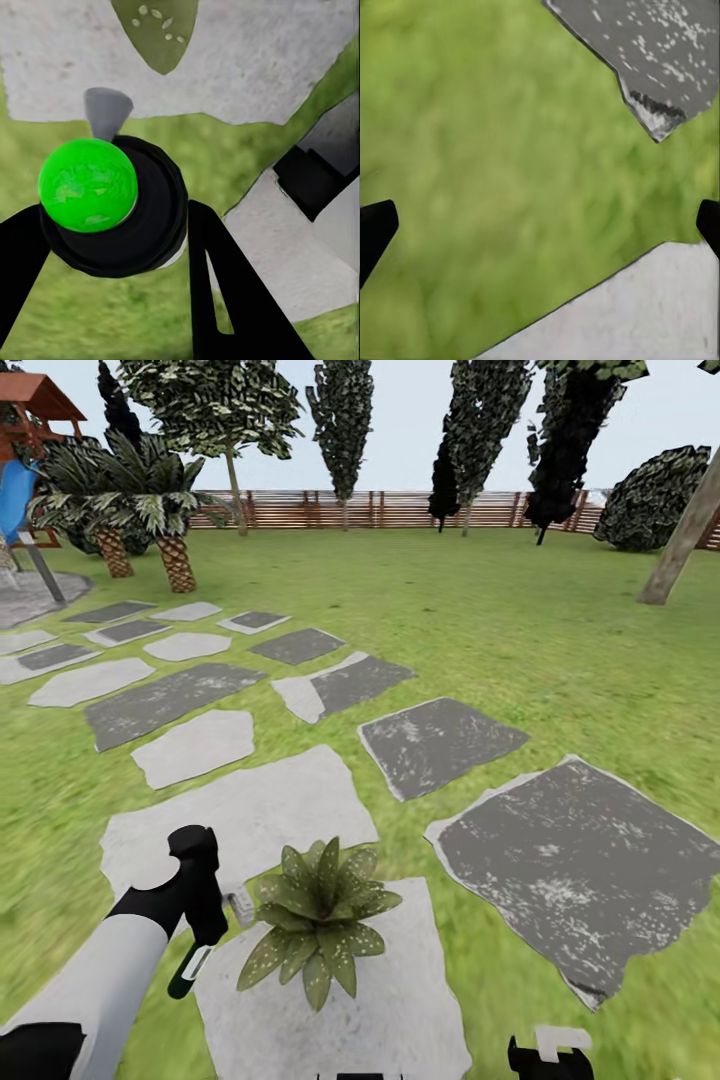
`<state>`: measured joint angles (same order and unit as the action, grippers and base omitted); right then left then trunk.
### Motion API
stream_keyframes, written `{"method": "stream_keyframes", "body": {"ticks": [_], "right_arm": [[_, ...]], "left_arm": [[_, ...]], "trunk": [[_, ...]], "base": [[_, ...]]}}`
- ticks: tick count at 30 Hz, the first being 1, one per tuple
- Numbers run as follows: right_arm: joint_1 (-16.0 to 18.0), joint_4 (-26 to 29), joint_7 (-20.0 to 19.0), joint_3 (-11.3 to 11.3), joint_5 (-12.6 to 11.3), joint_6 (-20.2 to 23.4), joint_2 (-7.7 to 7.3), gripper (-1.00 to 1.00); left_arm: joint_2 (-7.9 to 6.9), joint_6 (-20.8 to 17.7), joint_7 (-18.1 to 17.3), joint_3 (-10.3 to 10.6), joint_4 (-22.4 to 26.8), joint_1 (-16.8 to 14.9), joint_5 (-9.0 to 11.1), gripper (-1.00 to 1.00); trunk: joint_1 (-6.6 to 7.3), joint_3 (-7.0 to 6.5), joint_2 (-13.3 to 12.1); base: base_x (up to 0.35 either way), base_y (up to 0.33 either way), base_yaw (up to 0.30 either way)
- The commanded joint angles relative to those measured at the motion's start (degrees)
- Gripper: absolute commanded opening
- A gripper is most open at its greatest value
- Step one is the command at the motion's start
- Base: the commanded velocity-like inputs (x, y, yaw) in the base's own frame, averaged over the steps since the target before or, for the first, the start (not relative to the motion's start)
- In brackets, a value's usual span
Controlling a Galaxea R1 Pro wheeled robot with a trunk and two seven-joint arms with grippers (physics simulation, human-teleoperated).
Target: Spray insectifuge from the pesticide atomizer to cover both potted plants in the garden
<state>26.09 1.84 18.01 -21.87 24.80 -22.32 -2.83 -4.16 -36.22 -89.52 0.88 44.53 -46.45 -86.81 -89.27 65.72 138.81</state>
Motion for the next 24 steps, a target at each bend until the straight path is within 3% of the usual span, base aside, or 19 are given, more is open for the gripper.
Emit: {"method": "stream_keyframes", "body": {"ticks": [1, 11, 24], "right_arm": [[0.0, -0.1, 0.2, -0.5, 0.6, -0.2, 0.01, 1.00], [0.0, -0.1, 0.1, -0.5, 0.6, -0.2, -0.03, 1.00], [0.0, -0.1, 0.1, -0.5, 0.6, -0.2, 0.01, 1.00]], "left_arm": [[0.02, -0.6, -0.5, 0.1, 0.0, 0.0, -0.4, -1.00], [-0.09, -0.6, -0.5, 0.2, 0.0, 0.3, -1.1, -1.00], [-0.20, -0.6, -0.5, 0.3, 0.0, 0.2, -1.1, -1.00]], "trunk": [[0.01, 0.05, 0.0], [0.01, 0.05, 0.0], [0.01, 0.05, 0.0]], "base": [[0.057, -0.279, 0.276], [0.142, -0.285, 0.102], [0.111, -0.301, 0.271]]}}
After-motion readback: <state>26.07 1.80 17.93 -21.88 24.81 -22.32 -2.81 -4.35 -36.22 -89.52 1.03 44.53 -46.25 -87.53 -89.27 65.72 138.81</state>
